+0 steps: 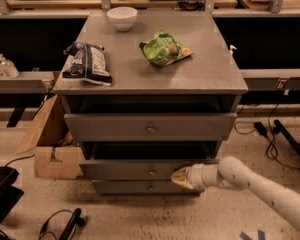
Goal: Close middle drawer
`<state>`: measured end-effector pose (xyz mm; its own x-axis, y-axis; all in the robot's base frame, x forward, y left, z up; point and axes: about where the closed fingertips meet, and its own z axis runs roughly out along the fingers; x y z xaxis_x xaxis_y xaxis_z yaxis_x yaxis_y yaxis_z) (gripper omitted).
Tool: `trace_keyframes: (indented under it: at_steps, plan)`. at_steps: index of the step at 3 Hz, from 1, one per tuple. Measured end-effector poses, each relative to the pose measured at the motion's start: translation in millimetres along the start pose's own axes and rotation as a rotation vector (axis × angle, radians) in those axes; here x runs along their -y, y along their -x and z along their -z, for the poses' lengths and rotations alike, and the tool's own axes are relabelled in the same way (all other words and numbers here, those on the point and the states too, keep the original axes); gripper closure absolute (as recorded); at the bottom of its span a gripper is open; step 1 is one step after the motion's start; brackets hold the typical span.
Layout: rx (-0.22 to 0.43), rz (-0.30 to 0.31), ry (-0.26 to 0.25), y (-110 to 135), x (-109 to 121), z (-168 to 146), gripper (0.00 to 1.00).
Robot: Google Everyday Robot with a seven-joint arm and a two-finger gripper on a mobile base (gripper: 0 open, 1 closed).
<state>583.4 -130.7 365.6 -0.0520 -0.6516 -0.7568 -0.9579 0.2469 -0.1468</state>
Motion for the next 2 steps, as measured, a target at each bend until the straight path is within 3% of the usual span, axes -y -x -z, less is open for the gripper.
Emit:
trace_keyframes:
  at_steps: [1,2]
  plan:
    - [0.0,0.0,0.0,0,-1,0,1.0]
    - [0.0,-0.008,-0.012,-6,27,-2,1.0]
